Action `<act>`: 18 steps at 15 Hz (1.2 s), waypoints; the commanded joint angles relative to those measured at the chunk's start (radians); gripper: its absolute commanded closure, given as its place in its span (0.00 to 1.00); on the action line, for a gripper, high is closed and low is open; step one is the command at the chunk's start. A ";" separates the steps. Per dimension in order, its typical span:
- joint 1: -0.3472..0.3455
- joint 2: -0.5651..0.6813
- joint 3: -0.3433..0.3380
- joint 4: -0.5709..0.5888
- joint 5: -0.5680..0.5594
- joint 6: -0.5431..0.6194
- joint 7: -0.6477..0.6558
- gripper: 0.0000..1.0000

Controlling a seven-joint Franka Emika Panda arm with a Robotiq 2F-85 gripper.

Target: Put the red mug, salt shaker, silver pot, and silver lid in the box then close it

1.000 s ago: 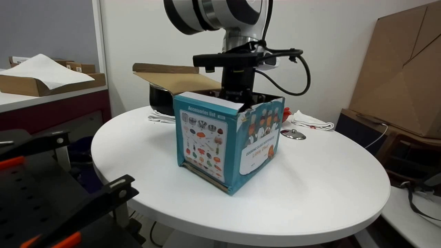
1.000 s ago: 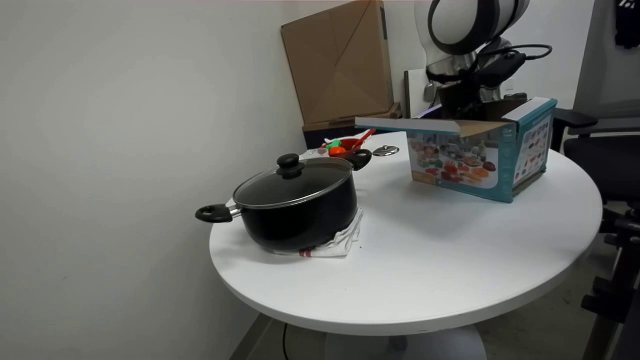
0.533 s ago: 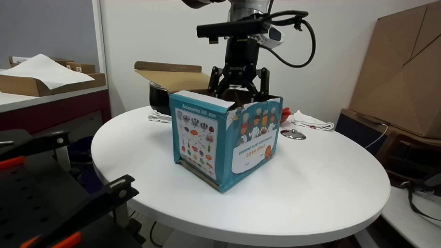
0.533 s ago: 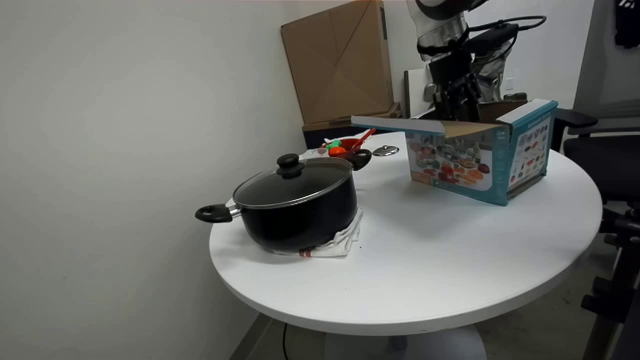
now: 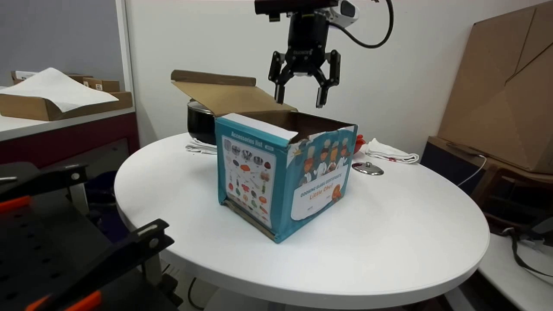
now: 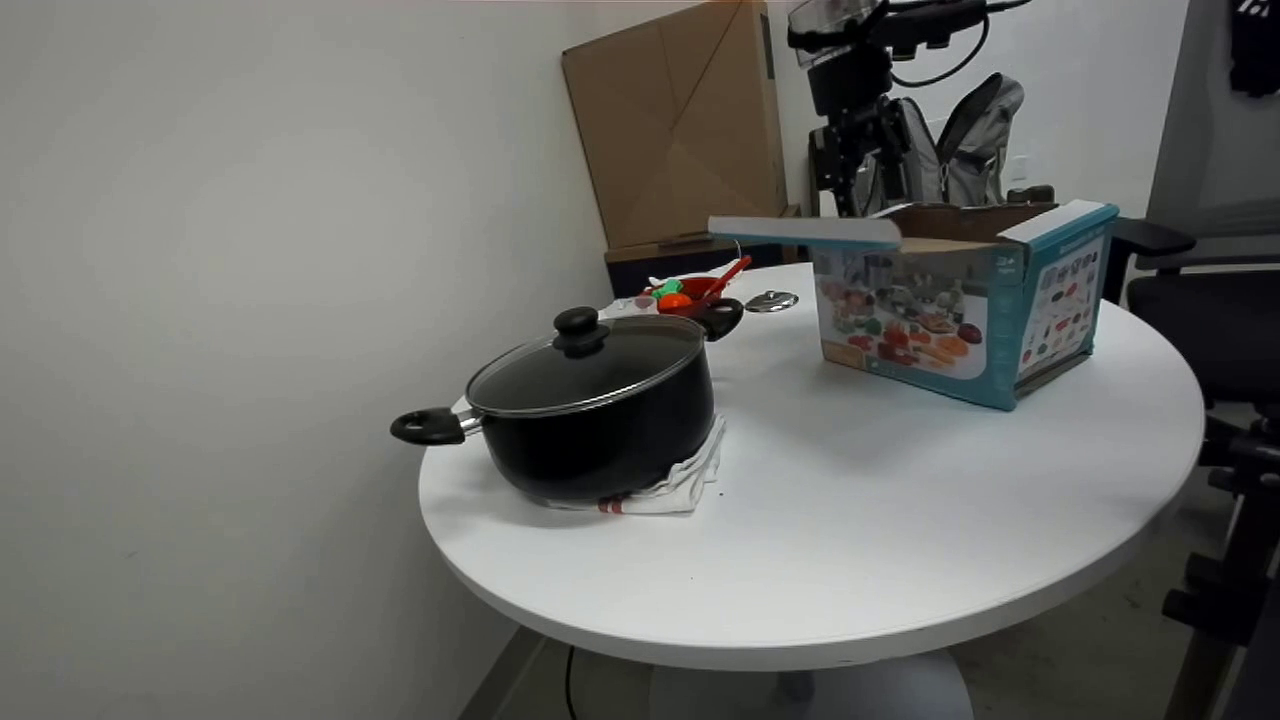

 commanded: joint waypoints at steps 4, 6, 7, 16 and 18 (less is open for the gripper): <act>0.058 0.040 -0.029 0.124 -0.100 0.116 0.130 0.00; 0.074 0.085 -0.051 0.177 -0.168 0.191 0.195 0.00; 0.078 0.111 -0.059 0.209 -0.180 0.227 0.219 0.00; 0.051 0.498 -0.088 0.700 -0.081 0.189 0.215 0.00; 0.039 0.579 -0.089 0.798 -0.058 0.144 0.209 0.00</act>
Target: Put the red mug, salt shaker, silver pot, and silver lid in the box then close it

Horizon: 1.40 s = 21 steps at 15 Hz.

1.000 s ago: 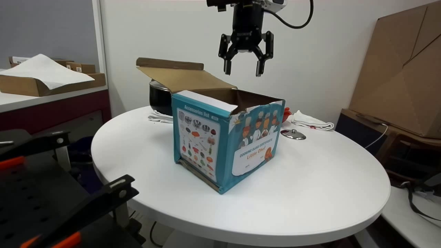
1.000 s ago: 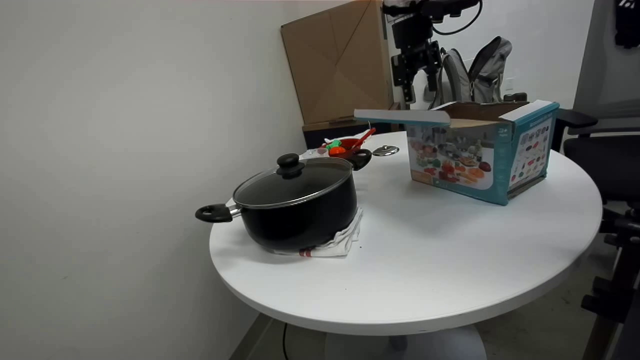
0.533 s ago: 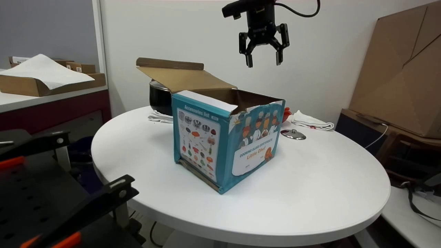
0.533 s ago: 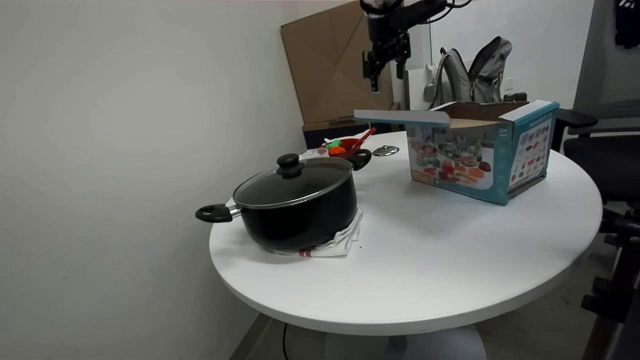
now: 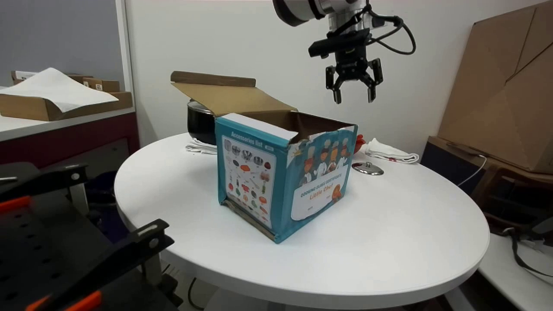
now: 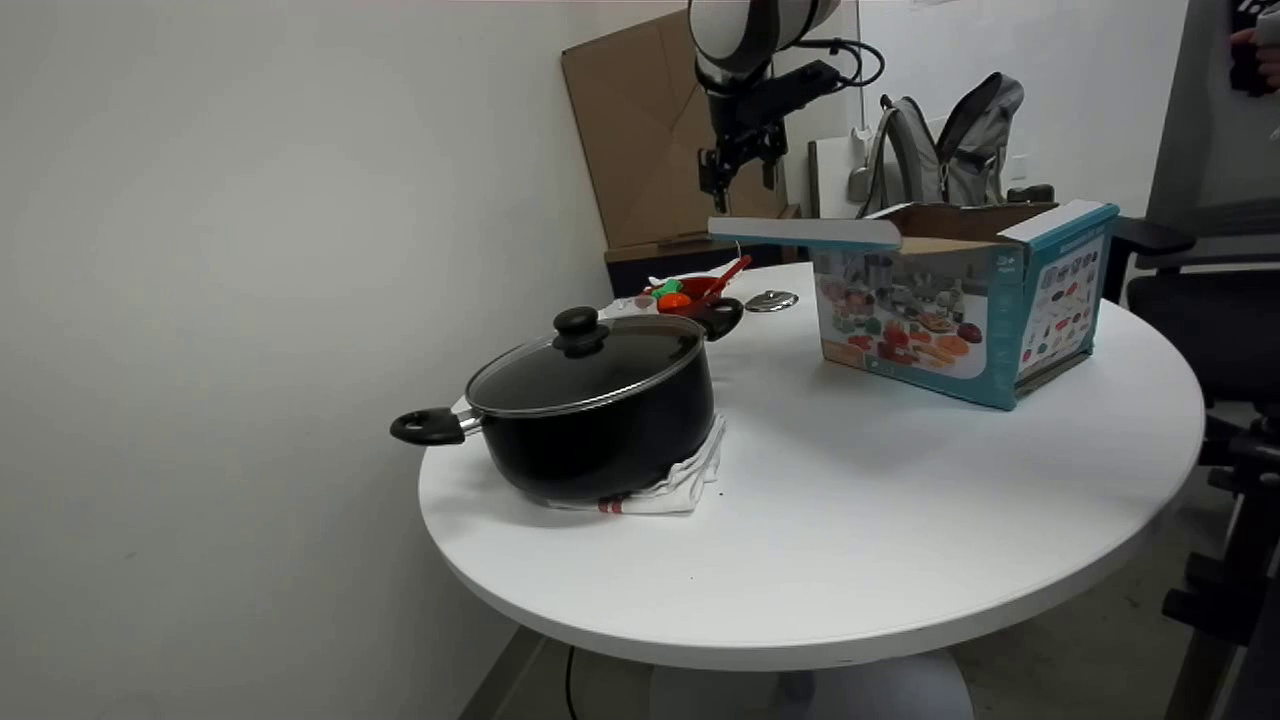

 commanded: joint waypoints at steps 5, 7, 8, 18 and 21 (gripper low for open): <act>-0.053 0.306 0.001 0.430 0.098 -0.228 -0.022 0.00; -0.070 0.355 0.001 0.519 0.111 -0.299 -0.027 0.00; -0.079 0.373 0.002 0.556 0.115 -0.339 -0.030 0.00; -0.125 0.489 -0.003 0.737 0.112 -0.475 -0.061 0.00; -0.124 0.538 0.000 0.772 0.106 -0.466 -0.098 0.00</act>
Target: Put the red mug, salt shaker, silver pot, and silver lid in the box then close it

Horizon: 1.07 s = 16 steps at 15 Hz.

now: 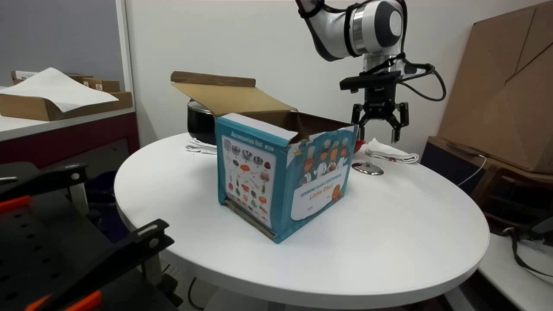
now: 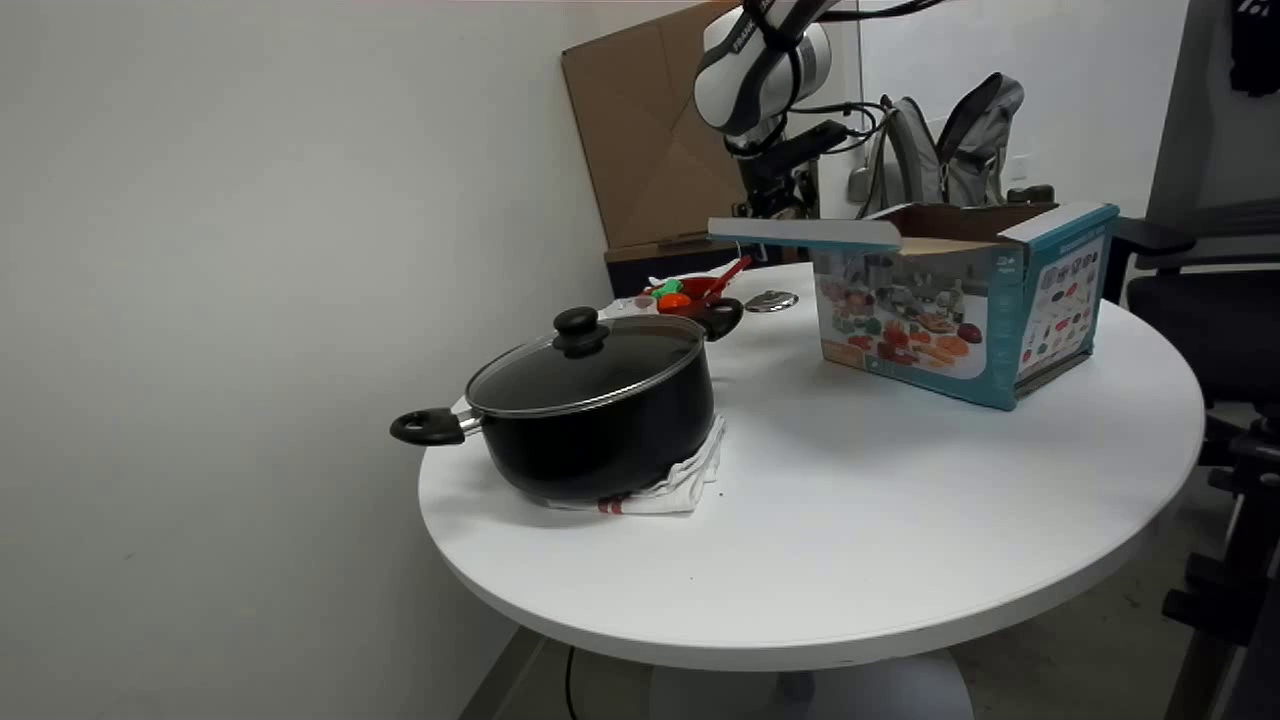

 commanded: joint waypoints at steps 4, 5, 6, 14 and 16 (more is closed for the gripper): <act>0.001 0.137 0.004 0.162 -0.006 -0.001 -0.095 0.00; 0.001 0.149 0.005 0.179 -0.007 0.006 -0.108 0.00; 0.000 0.160 0.006 0.196 -0.006 0.013 -0.117 0.00; -0.010 0.222 0.014 0.243 0.004 0.113 -0.161 0.00; -0.017 0.239 0.020 0.248 0.010 0.136 -0.159 0.00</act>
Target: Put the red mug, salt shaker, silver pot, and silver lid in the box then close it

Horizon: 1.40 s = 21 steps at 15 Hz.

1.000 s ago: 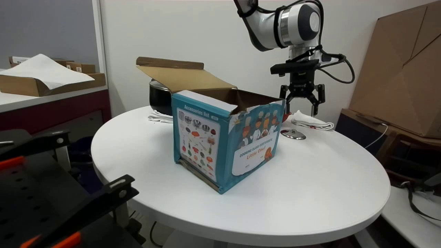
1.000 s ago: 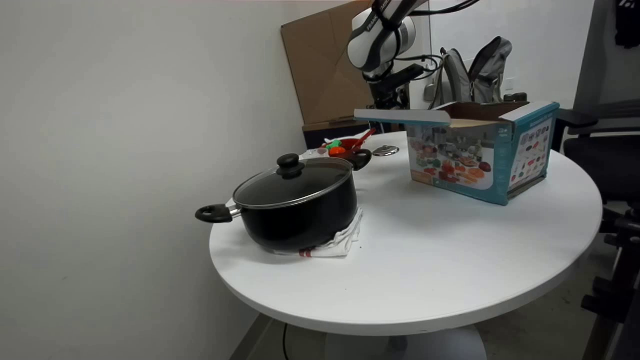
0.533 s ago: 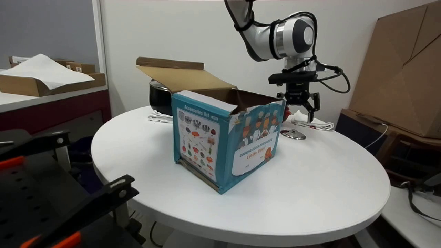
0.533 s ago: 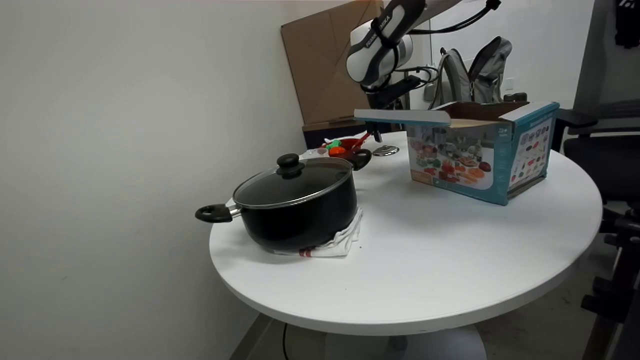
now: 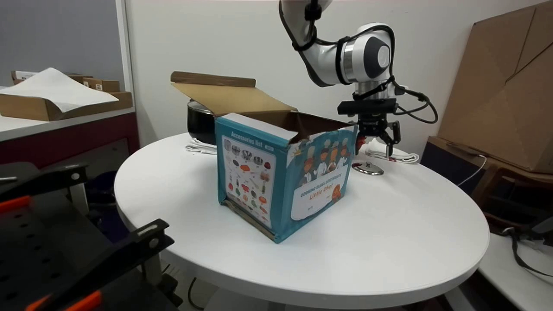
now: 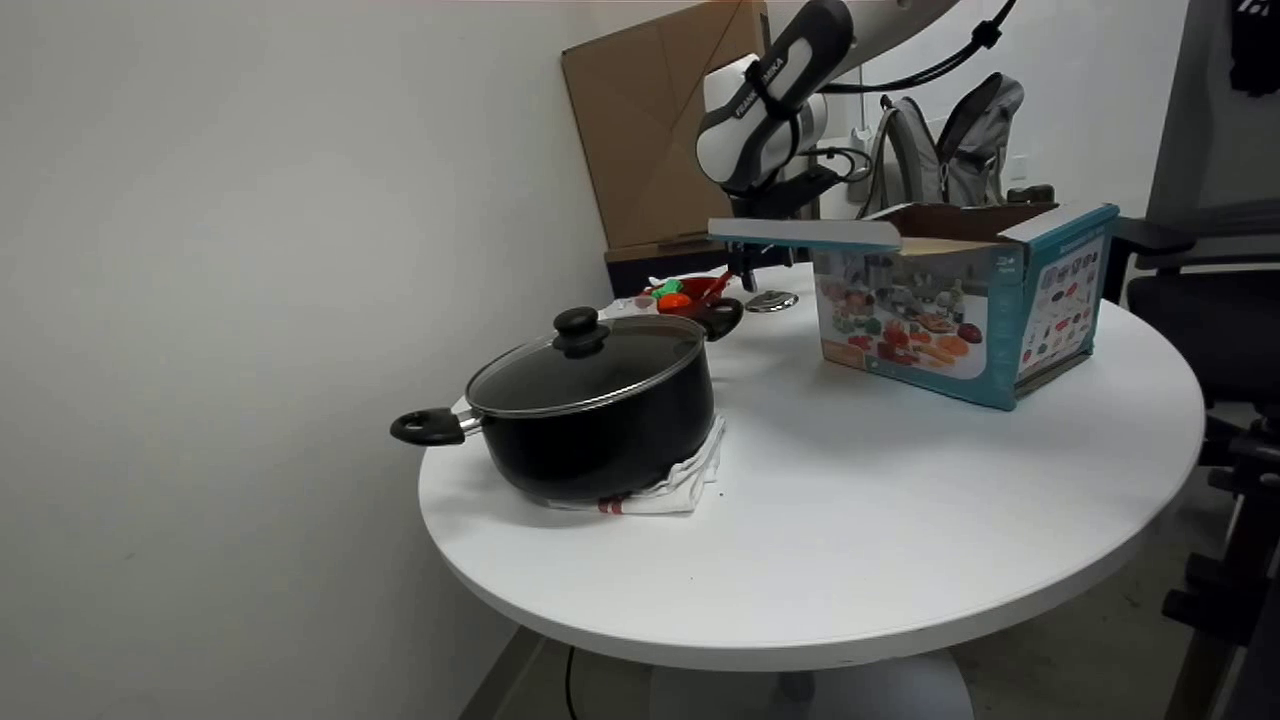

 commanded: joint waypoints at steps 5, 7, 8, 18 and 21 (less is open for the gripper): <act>-0.035 0.082 0.030 0.074 0.018 0.062 -0.019 0.33; -0.041 0.088 0.038 0.081 0.019 0.070 -0.020 0.50; -0.044 0.089 0.043 0.085 0.018 0.070 -0.021 0.57; -0.050 0.074 0.063 0.089 0.015 0.055 -0.025 0.95; -0.042 0.048 0.065 0.083 0.011 0.013 -0.017 0.95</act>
